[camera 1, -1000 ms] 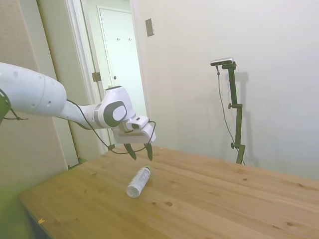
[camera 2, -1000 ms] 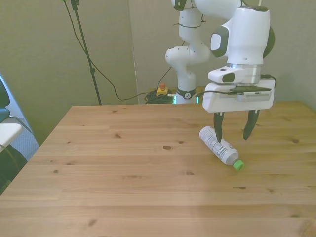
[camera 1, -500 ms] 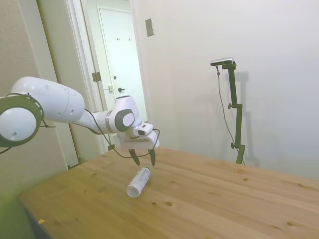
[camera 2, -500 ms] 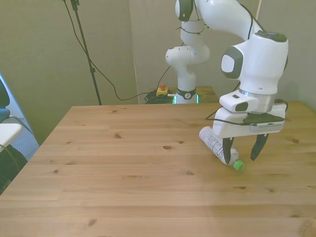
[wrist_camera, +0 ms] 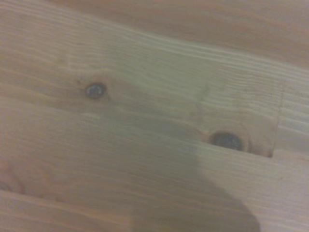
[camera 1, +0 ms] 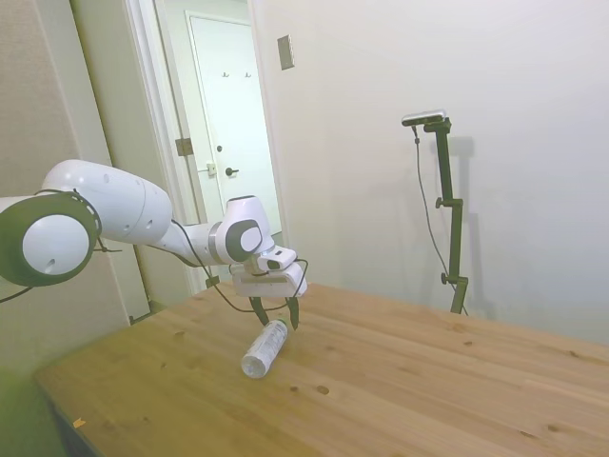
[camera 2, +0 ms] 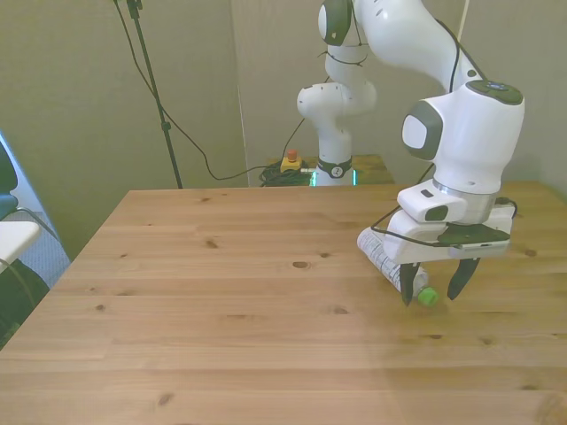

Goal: Stand the water bottle

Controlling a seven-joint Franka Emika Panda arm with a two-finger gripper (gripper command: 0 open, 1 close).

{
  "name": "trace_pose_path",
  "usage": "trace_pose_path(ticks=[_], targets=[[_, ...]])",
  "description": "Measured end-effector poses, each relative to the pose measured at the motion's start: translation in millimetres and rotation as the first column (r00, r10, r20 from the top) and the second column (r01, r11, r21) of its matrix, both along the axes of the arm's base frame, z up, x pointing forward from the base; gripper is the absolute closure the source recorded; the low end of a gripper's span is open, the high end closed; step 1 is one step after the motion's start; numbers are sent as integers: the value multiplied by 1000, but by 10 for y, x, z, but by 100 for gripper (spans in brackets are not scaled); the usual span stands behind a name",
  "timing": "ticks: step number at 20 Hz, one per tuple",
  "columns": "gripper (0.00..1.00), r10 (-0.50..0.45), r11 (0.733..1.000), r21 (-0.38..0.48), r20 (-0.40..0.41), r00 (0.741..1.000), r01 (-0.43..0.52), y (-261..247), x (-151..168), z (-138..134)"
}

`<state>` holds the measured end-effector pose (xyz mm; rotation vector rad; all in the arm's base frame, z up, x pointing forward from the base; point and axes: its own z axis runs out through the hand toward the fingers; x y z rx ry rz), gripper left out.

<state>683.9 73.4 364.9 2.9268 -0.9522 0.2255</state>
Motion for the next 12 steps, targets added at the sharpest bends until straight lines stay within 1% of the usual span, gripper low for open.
trace_pose_path(ticks=[5,12], targets=[[100,-22,1000,-6,3,1000,22,-83,33,10],[100,-28,1000,-10,-15,999,28,-109,21,-3]])
